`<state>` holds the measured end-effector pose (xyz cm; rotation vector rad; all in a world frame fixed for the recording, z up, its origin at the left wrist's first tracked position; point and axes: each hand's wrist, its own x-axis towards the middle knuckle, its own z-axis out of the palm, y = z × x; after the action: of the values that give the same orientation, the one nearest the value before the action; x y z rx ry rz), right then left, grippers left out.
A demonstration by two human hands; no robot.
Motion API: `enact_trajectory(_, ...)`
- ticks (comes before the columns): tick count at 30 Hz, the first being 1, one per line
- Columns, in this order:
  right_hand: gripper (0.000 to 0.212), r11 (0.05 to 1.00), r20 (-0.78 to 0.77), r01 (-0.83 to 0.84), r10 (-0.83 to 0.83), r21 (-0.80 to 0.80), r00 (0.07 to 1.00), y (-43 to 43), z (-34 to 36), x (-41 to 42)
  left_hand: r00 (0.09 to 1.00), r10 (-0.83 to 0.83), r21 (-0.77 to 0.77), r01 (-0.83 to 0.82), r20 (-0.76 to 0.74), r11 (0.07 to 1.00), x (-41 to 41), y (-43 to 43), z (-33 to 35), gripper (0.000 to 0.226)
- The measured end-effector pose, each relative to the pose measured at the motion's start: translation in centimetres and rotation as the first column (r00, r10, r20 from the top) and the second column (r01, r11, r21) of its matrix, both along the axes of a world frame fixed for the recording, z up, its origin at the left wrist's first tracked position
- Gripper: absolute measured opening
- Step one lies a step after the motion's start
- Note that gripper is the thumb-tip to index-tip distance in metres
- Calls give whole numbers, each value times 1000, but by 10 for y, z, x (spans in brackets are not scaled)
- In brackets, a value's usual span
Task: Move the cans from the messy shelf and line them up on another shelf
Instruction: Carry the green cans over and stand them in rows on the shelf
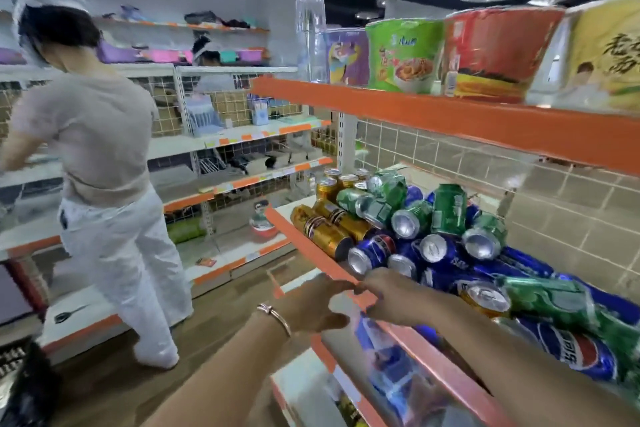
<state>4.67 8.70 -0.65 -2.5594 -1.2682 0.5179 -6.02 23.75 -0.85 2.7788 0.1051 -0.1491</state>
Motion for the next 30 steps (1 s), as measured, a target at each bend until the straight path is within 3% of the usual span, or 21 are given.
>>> enact_trajectory(3, 14, 982, 63, 94, -106, 161, 992, 28, 10, 42, 997, -59, 13, 59, 50, 998, 53, 39, 4, 57)
enact_trajectory(6, 30, 942, 101, 257, -283, 214, 954, 44, 20, 84, 990, -129, 10, 128, 63, 992, 107, 71, 15, 60)
enact_trajectory(11, 32, 823, 74, 481, -523, 302, 849, 67, 43, 130, 966, -236, 57, 231, 109, 971, 190, 116, 31, 64)
enact_trajectory(18, 55, 682, 305, 716, -721, 151, 622, 94, 53, 150, 939, -301, 28, 301, 165, 953, 264, 133, 28, 76)
enact_trajectory(22, 79, 564, 234, 826, -802, -8, 550, 111, 56, 170, 932, -340, 136, 323, 127, 937, 294, 130, 27, 73)
enact_trajectory(30, 105, 441, 100, 897, -894, 26, 437, 126, 45, 198, 909, -412, 304, 409, -60, 860, 324, 124, 15, 86)
